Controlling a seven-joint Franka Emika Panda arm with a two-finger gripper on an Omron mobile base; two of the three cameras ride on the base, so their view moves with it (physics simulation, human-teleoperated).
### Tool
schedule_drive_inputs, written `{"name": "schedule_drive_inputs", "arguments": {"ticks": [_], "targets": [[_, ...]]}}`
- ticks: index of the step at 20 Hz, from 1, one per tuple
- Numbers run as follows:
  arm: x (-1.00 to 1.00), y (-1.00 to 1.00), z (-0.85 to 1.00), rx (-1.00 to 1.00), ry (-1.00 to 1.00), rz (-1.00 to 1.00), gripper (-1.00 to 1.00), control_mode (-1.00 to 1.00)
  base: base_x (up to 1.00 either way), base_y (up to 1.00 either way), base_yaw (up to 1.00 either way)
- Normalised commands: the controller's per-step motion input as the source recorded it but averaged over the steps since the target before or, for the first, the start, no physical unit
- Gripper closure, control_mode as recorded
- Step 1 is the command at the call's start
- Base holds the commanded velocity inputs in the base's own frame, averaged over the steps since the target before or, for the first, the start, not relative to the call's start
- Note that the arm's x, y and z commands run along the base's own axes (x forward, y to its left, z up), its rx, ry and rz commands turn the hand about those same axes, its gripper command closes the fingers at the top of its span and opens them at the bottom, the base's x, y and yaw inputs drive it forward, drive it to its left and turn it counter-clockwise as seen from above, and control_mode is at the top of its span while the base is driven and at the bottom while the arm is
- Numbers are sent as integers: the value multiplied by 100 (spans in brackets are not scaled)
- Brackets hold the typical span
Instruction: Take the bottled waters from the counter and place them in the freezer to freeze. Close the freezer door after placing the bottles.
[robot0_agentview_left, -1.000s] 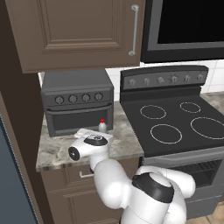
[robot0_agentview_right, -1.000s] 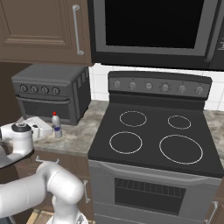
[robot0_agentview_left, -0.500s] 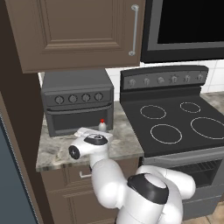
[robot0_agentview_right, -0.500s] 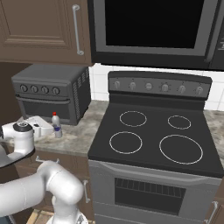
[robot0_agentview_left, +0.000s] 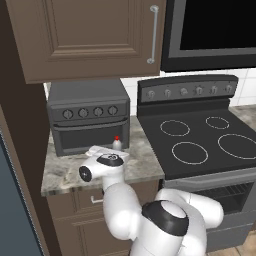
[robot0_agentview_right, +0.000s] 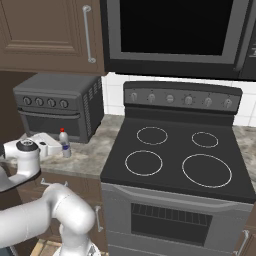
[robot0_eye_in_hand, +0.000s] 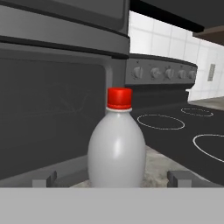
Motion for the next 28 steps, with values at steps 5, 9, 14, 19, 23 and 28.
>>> {"name": "schedule_drive_inputs", "arguments": {"ticks": [5,9,14,19,23,28], "targets": [[6,-4,-2,0,0,0,-100,-100,0,0,0],[7,-4,0,0,0,0,-100,-100,0,0,0],[3,-9,-1,0,0,0,-100,-100,0,0,0],[3,-6,-3,0,0,0,-100,-100,0,0,0],[4,-15,-5,0,0,0,-100,-100,0,0,0],[6,-12,-1,0,0,0,-100,-100,0,0,0]]}}
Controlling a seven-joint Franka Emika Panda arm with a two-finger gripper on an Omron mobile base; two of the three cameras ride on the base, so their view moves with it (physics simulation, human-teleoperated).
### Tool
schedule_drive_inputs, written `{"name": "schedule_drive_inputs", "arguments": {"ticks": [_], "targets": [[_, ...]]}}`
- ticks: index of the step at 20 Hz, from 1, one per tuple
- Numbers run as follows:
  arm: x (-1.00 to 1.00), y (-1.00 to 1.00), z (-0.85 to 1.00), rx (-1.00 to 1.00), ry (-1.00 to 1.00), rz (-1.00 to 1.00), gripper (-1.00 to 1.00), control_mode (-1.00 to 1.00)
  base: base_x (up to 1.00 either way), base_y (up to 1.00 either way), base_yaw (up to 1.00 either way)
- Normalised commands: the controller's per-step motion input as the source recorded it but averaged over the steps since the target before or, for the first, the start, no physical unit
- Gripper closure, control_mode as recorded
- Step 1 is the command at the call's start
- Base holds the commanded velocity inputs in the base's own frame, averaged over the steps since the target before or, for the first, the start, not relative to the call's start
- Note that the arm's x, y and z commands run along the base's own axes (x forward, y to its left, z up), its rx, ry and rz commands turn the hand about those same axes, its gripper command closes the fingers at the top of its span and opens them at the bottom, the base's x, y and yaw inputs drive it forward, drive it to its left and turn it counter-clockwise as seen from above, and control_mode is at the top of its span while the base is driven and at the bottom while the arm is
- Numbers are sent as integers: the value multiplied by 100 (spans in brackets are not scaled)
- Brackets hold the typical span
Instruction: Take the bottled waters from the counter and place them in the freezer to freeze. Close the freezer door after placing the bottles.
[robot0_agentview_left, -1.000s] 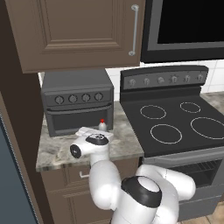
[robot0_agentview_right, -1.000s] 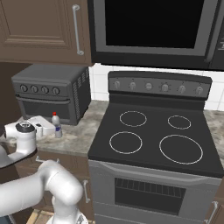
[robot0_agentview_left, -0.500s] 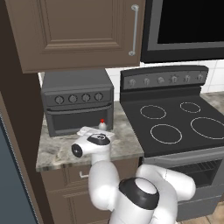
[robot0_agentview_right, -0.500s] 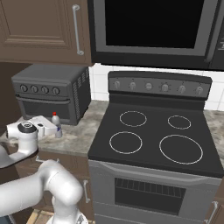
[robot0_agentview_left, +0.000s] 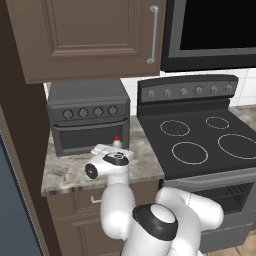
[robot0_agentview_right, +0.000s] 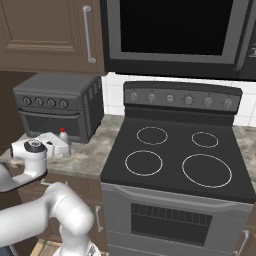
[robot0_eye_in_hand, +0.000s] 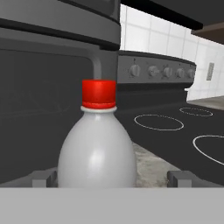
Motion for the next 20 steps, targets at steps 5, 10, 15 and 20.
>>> {"name": "schedule_drive_inputs", "arguments": {"ticks": [5,10,15,20], "targets": [[8,-5,0,0,0,0,-100,-100,0,0,0],[6,0,0,0,0,0,-100,-100,0,0,0],[0,0,0,0,0,0,-100,-100,0,0,0],[0,0,0,0,0,0,100,-100,0,0,0]]}}
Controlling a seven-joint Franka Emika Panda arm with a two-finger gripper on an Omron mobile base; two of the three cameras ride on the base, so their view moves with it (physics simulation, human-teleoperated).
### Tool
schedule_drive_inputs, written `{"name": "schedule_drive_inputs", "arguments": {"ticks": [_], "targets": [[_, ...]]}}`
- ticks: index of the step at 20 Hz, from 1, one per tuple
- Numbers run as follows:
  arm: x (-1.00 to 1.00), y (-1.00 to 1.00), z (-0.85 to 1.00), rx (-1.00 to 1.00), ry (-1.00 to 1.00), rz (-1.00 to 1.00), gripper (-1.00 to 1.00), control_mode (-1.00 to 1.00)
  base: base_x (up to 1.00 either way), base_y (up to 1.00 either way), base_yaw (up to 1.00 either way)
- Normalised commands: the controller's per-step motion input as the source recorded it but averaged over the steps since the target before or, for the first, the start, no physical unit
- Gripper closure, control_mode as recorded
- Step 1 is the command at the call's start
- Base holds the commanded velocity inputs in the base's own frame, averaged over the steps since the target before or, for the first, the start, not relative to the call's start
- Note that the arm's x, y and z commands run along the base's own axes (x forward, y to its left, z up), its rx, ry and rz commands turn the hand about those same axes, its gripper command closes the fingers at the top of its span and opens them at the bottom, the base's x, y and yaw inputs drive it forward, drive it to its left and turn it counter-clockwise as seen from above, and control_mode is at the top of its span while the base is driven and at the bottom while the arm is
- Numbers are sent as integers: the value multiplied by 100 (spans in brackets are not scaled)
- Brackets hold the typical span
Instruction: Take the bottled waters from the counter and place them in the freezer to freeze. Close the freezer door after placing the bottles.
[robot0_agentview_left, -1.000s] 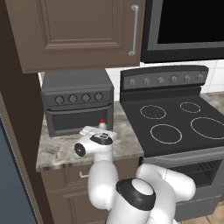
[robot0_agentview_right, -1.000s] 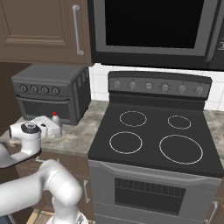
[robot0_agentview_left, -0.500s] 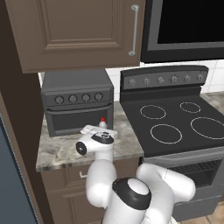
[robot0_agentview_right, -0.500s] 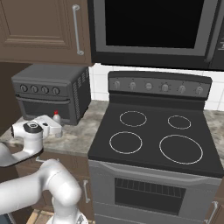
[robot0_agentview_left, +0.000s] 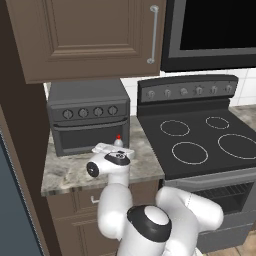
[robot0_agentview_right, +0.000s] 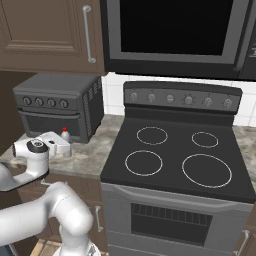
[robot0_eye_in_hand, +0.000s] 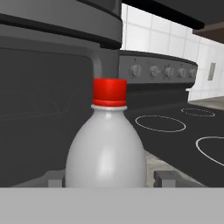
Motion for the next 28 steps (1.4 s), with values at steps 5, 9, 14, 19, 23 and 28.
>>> {"name": "schedule_drive_inputs", "arguments": {"ticks": [5,9,14,19,23,28], "targets": [[0,0,0,0,0,0,100,-100,0,0,0],[0,0,0,0,0,0,100,-100,0,0,0],[1,-1,0,0,3,0,100,-100,0,0,0],[-22,0,44,-2,2,0,100,-100,0,0,0],[-75,-8,99,0,0,0,100,-100,0,0,0],[-92,-22,98,1,0,0,100,-100,0,0,0]]}}
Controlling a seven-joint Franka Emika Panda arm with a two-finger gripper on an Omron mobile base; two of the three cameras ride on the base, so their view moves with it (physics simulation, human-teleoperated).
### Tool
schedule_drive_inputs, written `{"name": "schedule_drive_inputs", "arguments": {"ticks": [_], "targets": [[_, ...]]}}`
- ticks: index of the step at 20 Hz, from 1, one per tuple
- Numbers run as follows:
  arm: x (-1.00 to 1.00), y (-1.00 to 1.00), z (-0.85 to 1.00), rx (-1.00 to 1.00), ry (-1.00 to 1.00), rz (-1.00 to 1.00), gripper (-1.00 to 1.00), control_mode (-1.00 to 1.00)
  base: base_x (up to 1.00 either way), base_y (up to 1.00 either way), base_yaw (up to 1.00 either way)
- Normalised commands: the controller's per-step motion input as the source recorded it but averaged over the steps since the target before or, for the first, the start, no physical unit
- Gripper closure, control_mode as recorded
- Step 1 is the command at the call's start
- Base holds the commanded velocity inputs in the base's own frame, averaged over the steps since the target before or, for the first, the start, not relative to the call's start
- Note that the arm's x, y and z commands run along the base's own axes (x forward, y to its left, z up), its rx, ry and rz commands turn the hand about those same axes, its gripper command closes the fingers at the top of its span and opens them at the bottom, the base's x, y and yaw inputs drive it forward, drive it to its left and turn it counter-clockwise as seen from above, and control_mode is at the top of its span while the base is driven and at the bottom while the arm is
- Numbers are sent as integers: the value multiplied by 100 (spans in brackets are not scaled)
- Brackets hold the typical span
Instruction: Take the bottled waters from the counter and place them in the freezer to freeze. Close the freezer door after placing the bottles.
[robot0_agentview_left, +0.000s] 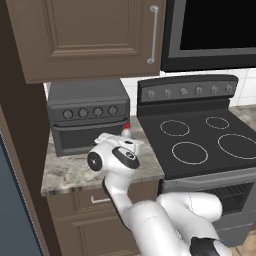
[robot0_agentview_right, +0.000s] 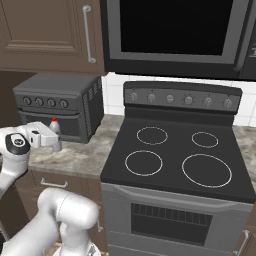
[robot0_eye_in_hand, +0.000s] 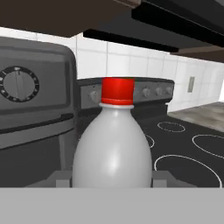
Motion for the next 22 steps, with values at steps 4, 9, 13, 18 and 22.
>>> {"name": "schedule_drive_inputs", "arguments": {"ticks": [4,9,13,18,22], "targets": [[-96,-25,93,2,0,0,100,-100,0,0,0],[-82,-26,100,3,0,0,100,-100,0,0,0],[-79,-36,89,1,0,0,100,-100,0,0,0],[-72,-48,63,0,4,0,100,-100,0,0,0],[-62,-43,37,0,4,4,100,-100,0,0,0]]}}
